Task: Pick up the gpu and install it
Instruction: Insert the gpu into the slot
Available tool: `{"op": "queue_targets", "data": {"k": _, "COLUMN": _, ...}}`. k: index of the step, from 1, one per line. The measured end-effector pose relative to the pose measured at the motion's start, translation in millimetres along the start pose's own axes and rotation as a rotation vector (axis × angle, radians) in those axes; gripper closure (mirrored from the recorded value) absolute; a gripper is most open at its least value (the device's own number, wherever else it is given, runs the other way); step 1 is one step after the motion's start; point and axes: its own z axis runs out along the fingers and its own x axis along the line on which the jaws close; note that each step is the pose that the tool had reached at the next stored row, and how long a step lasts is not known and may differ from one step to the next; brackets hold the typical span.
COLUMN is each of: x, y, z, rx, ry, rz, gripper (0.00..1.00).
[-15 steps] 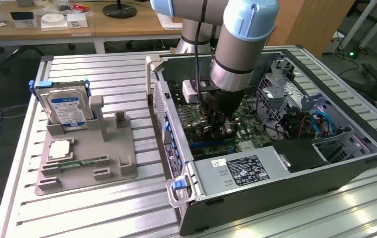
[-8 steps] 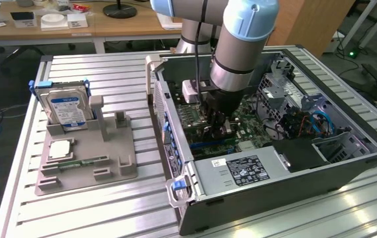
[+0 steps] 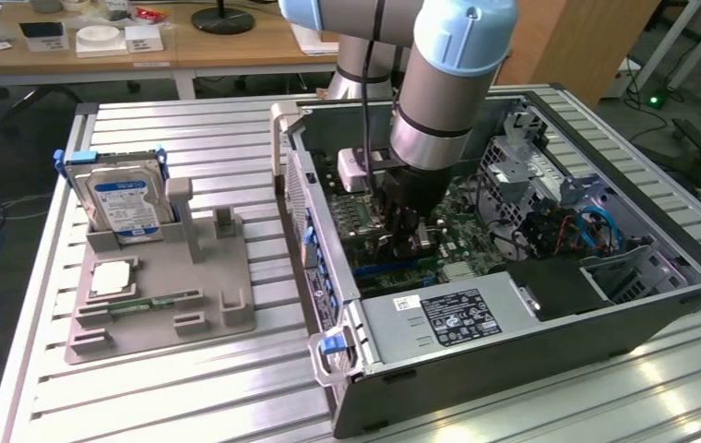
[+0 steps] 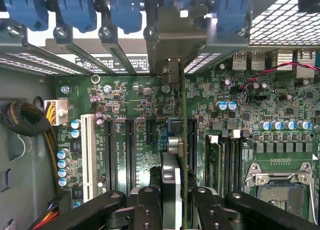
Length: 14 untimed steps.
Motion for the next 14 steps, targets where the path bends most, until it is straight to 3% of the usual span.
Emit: {"op": "queue_targets", "data": {"k": 14, "x": 0.7, "y": -0.1, "z": 0.6, "rx": 0.0002, "ry": 0.0002, "rz": 0.008, "gripper": 0.72}}
